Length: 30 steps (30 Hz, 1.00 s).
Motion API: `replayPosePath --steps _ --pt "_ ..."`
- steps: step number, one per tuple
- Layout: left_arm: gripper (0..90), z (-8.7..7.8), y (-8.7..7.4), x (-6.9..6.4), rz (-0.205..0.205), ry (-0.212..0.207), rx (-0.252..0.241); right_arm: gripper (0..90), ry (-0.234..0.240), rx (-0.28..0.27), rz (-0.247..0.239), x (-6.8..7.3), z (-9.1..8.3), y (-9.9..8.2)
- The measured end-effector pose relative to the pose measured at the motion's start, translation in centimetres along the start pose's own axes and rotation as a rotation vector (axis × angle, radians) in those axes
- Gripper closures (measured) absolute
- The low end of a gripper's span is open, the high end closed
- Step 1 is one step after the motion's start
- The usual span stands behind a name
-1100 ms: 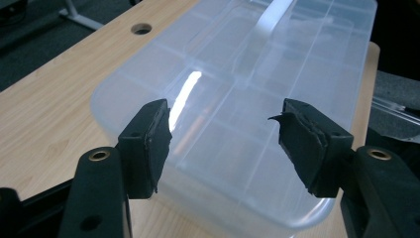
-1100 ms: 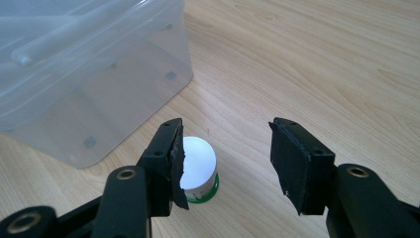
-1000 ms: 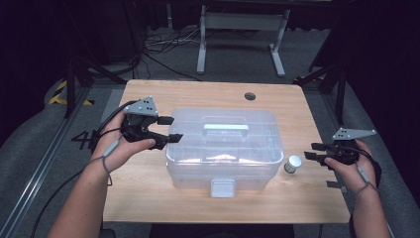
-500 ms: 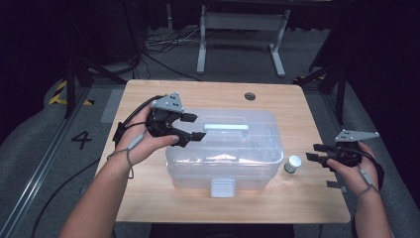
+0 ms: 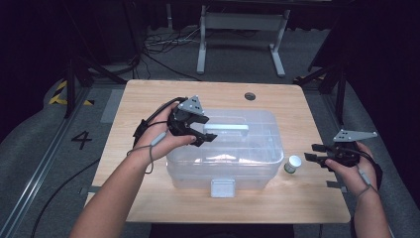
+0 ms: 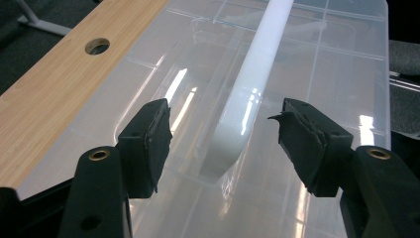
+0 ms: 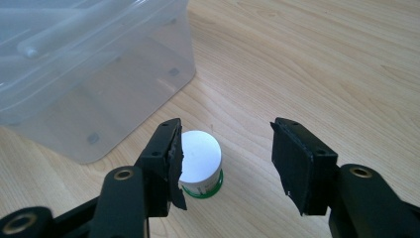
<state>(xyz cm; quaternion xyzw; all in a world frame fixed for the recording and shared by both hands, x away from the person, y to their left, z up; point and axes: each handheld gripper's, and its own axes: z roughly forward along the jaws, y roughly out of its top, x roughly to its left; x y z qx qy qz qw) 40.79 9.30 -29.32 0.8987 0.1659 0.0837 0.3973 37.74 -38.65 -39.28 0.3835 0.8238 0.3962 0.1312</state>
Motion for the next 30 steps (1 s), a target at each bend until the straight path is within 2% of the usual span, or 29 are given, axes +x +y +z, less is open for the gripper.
replayPosePath --steps 3,5,7,10,11,12,13,14,16,21,30 --pt "39.8 0.4 0.1 -0.1 -0.002 0.005 0.007 51.3 0.009 0.001 -0.005 0.1 0.0 0.0" --pt "42.0 0.8 0.2 -0.1 0.001 0.009 0.018 52.0 0.042 -0.044 -0.008 0.2 0.0 0.1" --pt "45.2 1.0 0.3 -0.1 0.001 0.006 0.017 51.0 0.036 -0.072 -0.044 0.2 -0.1 0.2" --pt "54.3 1.1 0.3 -0.1 0.01 0.004 0.024 54.4 0.042 -0.068 -0.033 0.4 -0.3 0.3" --pt "54.3 1.1 0.3 -0.1 0.017 0.005 0.034 54.4 0.036 -0.07 -0.043 0.4 -0.3 0.3" --pt "58.9 1.2 0.4 -0.1 0.02 0.008 0.039 54.7 0.018 -0.066 -0.066 0.4 -0.5 0.4" --pt "66.8 1.1 0.4 -0.3 0.026 0.016 0.035 56.4 0.011 -0.045 -0.051 0.5 -0.5 0.4" --pt "68.8 1.1 0.4 -0.3 0.026 0.016 0.035 56.4 0.011 -0.045 -0.051 0.5 -0.5 0.4" --pt "71.2 0.9 0.5 -0.3 0.047 0.037 0.049 56.5 0.012 -0.034 -0.035 0.6 -0.4 0.4" --pt "73.0 1.0 0.6 -0.8 0.084 0.091 0.085 57.1 0.037 -0.036 -0.043 0.9 -0.4 0.6" --pt "73.4 1.1 1.0 -0.9 0.086 0.137 0.098 57.2 0.051 -0.053 -0.052 1.3 -0.6 0.9"
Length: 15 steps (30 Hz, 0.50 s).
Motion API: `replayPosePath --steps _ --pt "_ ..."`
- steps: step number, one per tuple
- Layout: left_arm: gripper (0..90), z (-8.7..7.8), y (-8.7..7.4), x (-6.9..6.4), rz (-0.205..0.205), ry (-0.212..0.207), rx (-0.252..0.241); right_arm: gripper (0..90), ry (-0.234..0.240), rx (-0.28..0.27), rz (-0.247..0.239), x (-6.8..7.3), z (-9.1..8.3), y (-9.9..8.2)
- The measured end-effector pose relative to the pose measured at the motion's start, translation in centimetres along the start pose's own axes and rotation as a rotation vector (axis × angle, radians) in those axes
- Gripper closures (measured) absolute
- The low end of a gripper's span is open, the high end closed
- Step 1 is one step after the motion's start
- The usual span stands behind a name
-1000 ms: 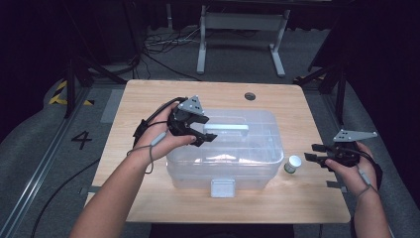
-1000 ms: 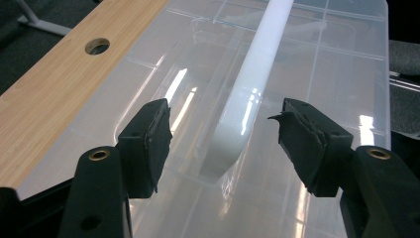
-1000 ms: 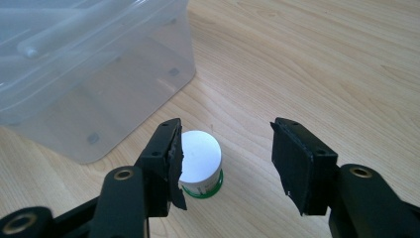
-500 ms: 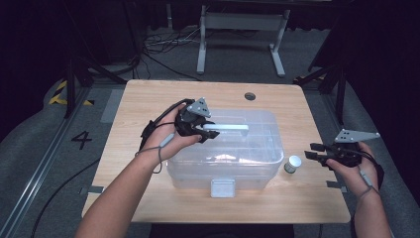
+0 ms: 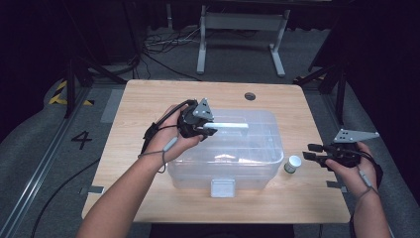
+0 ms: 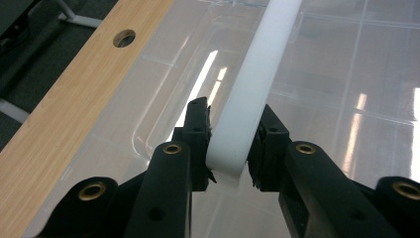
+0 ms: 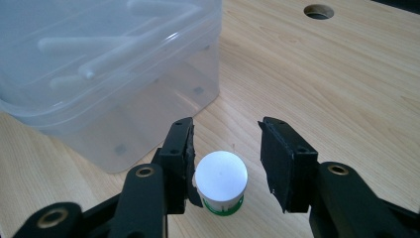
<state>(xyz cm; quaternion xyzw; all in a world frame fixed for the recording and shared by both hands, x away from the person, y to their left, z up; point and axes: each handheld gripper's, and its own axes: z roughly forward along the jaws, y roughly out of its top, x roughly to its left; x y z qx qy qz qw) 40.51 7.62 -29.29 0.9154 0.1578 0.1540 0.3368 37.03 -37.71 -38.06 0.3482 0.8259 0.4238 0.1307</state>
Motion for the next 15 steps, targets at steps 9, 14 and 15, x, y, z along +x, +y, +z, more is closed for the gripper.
replayPosePath --steps 9,14,15 --pt "73.0 -0.3 0.7 1.4 -0.046 -0.015 -0.014 58.5 0.006 -0.024 -0.015 0.5 -0.3 0.4" --pt "72.7 -0.4 1.1 2.0 -0.066 -0.022 -0.013 61.2 0.014 -0.032 -0.027 0.9 -0.4 0.7" --pt "72.6 -0.4 1.2 2.2 -0.076 -0.027 -0.011 63.5 0.022 -0.036 -0.035 1.1 -0.5 0.8"
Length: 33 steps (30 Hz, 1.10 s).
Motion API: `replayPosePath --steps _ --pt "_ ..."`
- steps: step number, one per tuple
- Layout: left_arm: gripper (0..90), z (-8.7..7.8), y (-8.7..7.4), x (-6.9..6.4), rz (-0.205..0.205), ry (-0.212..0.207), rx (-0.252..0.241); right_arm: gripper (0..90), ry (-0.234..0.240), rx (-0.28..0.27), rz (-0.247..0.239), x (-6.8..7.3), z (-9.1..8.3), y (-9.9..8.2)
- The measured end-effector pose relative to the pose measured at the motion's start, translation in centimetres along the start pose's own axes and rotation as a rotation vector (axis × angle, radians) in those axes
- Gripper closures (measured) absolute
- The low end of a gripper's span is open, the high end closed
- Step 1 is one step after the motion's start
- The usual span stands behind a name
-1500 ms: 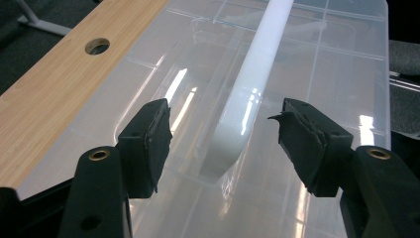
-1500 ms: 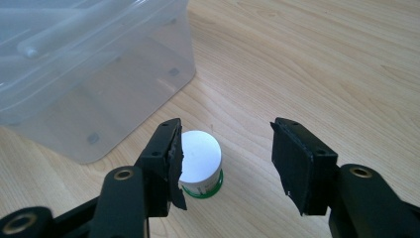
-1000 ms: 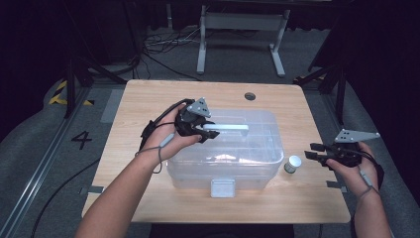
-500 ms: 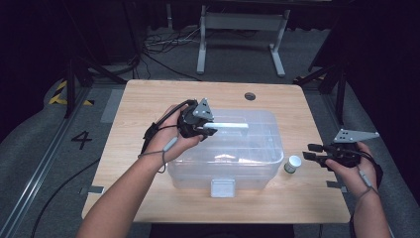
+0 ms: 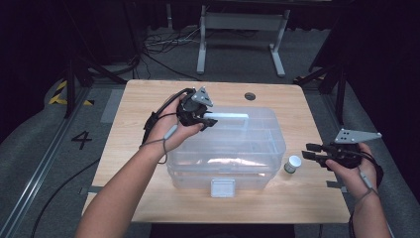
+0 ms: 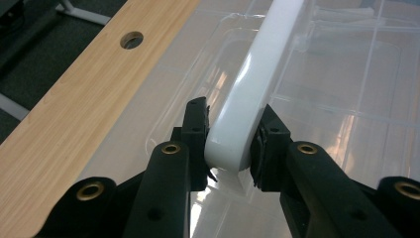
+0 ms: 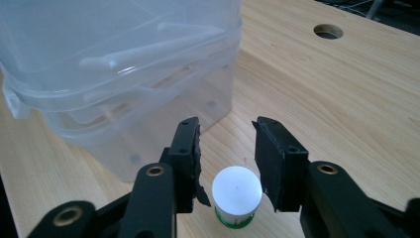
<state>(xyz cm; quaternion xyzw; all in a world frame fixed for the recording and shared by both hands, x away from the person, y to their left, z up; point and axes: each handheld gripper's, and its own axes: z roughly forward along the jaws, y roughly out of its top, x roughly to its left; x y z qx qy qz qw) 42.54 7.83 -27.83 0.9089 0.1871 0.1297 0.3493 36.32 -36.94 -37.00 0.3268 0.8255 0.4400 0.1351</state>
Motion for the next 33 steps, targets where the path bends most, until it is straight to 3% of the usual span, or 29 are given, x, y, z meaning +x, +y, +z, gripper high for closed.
replayPosePath --steps 6,7,14,19,26,33 --pt "72.5 0.0 0.3 0.7 -0.022 -0.019 -0.003 72.8 0.028 -0.017 0.012 0.4 -0.1 0.1" --pt "72.4 0.0 0.5 0.9 -0.027 -0.025 0.001 77.6 0.055 -0.024 0.008 0.7 -0.1 0.1" --pt "72.3 -0.1 0.9 1.5 -0.041 -0.038 0.016 89.2 0.123 -0.042 -0.027 1.4 0.4 0.3" --pt "72.0 -0.1 1.4 2.0 -0.055 -0.047 0.028 90.0 0.2 -0.071 -0.076 2.7 1.2 0.7" --pt "71.9 -0.1 1.9 2.8 -0.077 -0.063 0.042 90.0 0.251 -0.074 -0.106 4.0 2.1 0.9" --pt "71.9 -0.1 1.9 2.8 -0.074 -0.068 0.043 90.0 0.283 -0.097 -0.104 4.5 3.2 1.0"
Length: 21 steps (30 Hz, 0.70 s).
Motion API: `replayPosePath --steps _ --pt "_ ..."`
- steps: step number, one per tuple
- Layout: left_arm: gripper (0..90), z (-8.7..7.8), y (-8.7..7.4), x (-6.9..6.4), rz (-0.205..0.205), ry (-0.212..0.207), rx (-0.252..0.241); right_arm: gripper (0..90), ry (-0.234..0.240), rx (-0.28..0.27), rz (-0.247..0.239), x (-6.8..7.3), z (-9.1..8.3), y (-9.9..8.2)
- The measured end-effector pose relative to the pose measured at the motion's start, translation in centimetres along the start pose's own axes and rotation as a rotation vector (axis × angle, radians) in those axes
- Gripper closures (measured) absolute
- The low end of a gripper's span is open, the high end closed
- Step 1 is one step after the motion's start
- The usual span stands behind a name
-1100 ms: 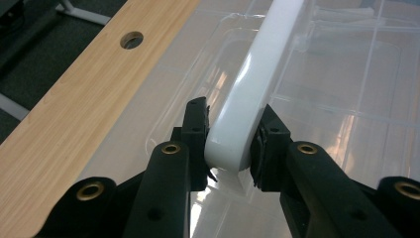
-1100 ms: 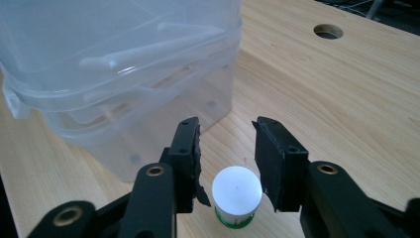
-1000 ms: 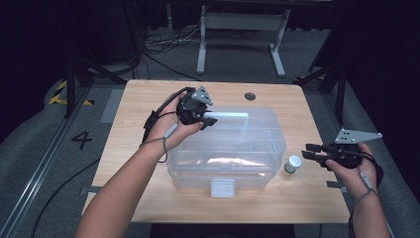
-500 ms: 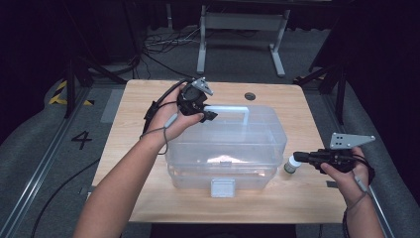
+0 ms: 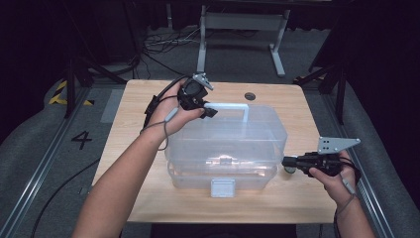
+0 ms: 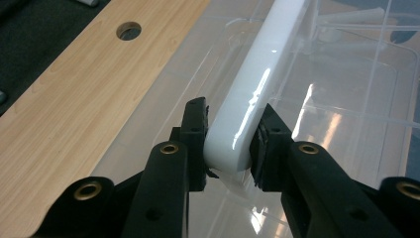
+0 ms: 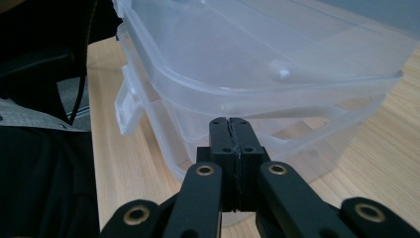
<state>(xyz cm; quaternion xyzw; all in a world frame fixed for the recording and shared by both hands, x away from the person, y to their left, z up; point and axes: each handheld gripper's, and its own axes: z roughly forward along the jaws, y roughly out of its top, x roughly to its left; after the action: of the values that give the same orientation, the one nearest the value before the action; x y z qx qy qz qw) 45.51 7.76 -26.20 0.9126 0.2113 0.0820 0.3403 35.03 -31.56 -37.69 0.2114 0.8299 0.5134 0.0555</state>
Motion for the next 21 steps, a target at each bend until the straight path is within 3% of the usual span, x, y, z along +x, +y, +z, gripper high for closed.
replayPosePath --steps 9,11,15,18,21 --pt "70.9 -0.3 -0.3 -0.7 0.015 0.008 -0.009 90.0 0.004 0.006 -0.008 0.0 0.2 0.1" --pt "64.1 -0.8 -0.3 -1.0 0.024 0.039 -0.03 90.0 0.001 0.003 -0.011 0.0 0.1 0.2" --pt "61.1 -2.7 -0.6 -1.3 0.024 0.072 -0.074 90.0 0.009 -0.007 -0.01 0.0 0.1 0.4" --pt "63.5 -4.2 -1.0 -1.3 0.017 0.086 -0.094 90.0 0.006 -0.005 -0.012 0.0 0.0 0.5" --pt "76.3 -5.6 -1.6 -1.3 0.0 0.095 -0.097 90.0 0.001 -0.013 -0.016 0.0 0.0 0.6"
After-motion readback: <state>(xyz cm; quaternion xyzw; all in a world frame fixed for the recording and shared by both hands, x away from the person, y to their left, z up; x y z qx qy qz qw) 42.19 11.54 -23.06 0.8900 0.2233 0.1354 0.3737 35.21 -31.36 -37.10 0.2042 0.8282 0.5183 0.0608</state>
